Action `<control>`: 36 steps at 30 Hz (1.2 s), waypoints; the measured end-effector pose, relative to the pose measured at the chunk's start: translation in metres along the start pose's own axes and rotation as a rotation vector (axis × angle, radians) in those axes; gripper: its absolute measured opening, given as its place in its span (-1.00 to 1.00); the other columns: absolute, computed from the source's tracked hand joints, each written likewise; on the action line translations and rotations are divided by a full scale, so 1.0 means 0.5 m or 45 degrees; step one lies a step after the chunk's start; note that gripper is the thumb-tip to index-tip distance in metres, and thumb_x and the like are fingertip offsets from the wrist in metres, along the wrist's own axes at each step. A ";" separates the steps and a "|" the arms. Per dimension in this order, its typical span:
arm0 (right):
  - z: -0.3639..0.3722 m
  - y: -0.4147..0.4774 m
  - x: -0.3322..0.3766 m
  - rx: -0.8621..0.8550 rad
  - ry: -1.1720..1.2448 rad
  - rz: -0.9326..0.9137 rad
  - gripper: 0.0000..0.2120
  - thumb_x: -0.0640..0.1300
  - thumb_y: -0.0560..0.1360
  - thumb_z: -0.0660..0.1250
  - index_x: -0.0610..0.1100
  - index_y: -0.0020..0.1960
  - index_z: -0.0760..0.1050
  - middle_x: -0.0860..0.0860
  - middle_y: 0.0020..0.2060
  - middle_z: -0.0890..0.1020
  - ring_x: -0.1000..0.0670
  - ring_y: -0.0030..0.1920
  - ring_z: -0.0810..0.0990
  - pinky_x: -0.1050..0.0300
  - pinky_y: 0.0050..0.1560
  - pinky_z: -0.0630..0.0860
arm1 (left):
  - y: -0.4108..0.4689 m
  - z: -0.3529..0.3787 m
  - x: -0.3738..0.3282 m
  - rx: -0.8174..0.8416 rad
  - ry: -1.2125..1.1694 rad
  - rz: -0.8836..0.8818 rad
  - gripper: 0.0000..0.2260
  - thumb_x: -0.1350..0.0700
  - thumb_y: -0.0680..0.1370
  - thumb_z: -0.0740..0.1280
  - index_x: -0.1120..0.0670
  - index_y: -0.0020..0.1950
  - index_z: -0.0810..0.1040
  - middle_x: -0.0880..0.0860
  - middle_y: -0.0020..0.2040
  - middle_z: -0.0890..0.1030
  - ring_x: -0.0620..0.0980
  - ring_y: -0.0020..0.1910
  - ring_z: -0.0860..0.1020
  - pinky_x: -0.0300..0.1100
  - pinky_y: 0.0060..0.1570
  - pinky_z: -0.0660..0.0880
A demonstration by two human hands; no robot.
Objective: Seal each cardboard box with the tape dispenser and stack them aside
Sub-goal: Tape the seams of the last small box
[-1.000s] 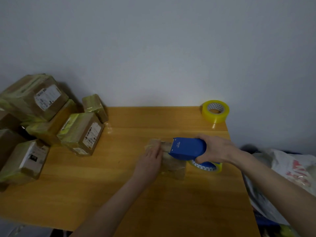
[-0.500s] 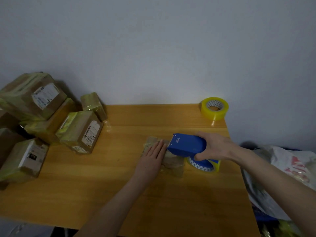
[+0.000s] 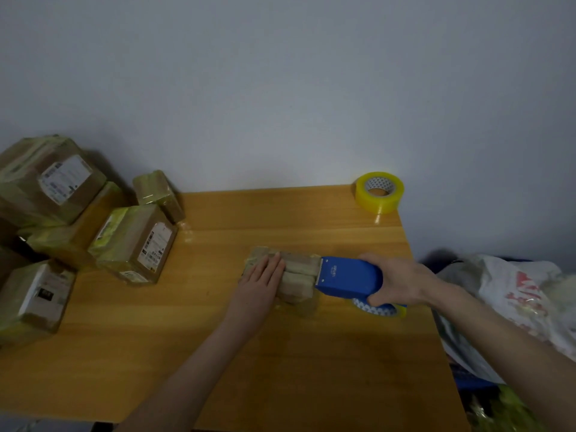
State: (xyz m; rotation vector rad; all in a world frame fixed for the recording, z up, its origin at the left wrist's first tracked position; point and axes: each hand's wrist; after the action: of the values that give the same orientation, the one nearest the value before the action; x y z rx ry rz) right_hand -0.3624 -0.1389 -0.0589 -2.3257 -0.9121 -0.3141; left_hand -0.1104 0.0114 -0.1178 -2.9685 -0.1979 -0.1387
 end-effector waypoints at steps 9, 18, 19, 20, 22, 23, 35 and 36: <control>0.012 0.031 0.010 -0.025 -0.004 -0.024 -0.34 0.04 0.30 0.45 0.13 0.33 0.26 0.12 -0.04 0.53 0.01 -0.04 0.55 -0.02 -0.08 0.59 | 0.005 -0.021 -0.073 0.017 -0.019 0.056 -0.28 0.13 0.63 0.16 0.12 0.48 -0.39 0.12 0.52 -0.36 0.03 0.50 -0.33 -0.05 0.47 -0.30; 0.024 0.009 -0.028 -0.076 0.111 -0.009 -0.34 0.12 0.32 0.45 0.20 0.35 0.26 0.16 0.01 0.54 0.04 -0.01 0.54 0.08 -0.12 0.53 | 0.007 0.003 -0.074 0.015 -0.013 0.045 -0.28 0.11 0.65 0.13 0.05 0.44 -0.47 0.09 0.48 -0.41 0.04 0.51 -0.33 -0.04 0.47 -0.30; 0.026 0.004 -0.035 -0.084 0.138 -0.009 -0.34 0.11 0.32 0.46 0.20 0.34 0.26 0.16 0.01 0.55 0.05 -0.01 0.55 0.06 -0.09 0.54 | 0.008 0.005 -0.074 0.016 -0.013 0.049 -0.26 0.13 0.65 0.14 0.05 0.44 -0.47 0.09 0.48 -0.41 0.04 0.51 -0.33 -0.04 0.46 -0.31; 0.029 -0.002 -0.043 -0.083 0.158 -0.005 -0.35 0.10 0.31 0.46 0.21 0.34 0.27 0.16 0.01 0.55 0.06 -0.01 0.55 0.05 -0.07 0.55 | 0.008 0.006 -0.073 0.015 -0.018 0.047 -0.26 0.14 0.64 0.14 0.05 0.45 -0.47 0.09 0.49 -0.41 0.04 0.51 -0.33 -0.05 0.46 -0.31; 0.033 -0.016 -0.061 -0.069 0.178 0.026 -0.34 0.10 0.32 0.46 0.21 0.34 0.27 0.16 0.03 0.55 0.07 0.00 0.56 0.04 -0.02 0.55 | 0.007 0.006 -0.071 0.006 -0.025 0.041 -0.26 0.15 0.64 0.15 0.04 0.45 -0.46 0.09 0.47 -0.42 0.03 0.51 -0.32 -0.05 0.46 -0.30; 0.032 -0.022 -0.069 -0.058 0.168 0.046 -0.33 0.10 0.32 0.46 0.21 0.36 0.26 0.16 0.03 0.55 0.07 0.00 0.56 0.03 0.00 0.56 | 0.008 0.004 -0.071 0.003 -0.027 0.041 -0.27 0.14 0.64 0.15 0.04 0.46 -0.45 0.08 0.47 -0.42 0.02 0.51 -0.31 -0.05 0.47 -0.29; 0.014 0.068 -0.003 0.202 -0.008 0.079 -0.47 0.12 0.26 0.43 0.10 0.19 0.38 0.07 -0.08 0.54 -0.01 -0.08 0.56 -0.03 -0.10 0.56 | -0.003 0.002 -0.067 -0.082 -0.102 0.117 -0.33 0.04 0.66 0.07 -0.14 0.41 -0.47 0.05 0.48 -0.40 0.00 0.46 -0.39 -0.11 0.40 -0.39; 0.006 0.074 0.000 0.214 -0.025 0.073 -0.49 0.12 0.24 0.43 0.09 0.15 0.40 0.06 -0.08 0.55 -0.01 -0.10 0.56 -0.02 -0.12 0.55 | -0.001 0.003 -0.066 -0.076 -0.110 0.123 -0.33 0.03 0.65 0.08 -0.14 0.43 -0.45 0.05 0.48 -0.40 0.01 0.49 -0.36 -0.10 0.41 -0.37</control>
State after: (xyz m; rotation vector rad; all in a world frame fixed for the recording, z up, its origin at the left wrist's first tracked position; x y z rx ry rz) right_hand -0.3373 -0.1585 -0.0781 -2.1993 -0.8458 -0.1837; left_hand -0.1427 0.0082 -0.1227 -3.0387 -0.0620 -0.0045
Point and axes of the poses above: each hand's wrist, its own y-axis towards the middle knuckle, its own z-axis out of the palm, x = y × z
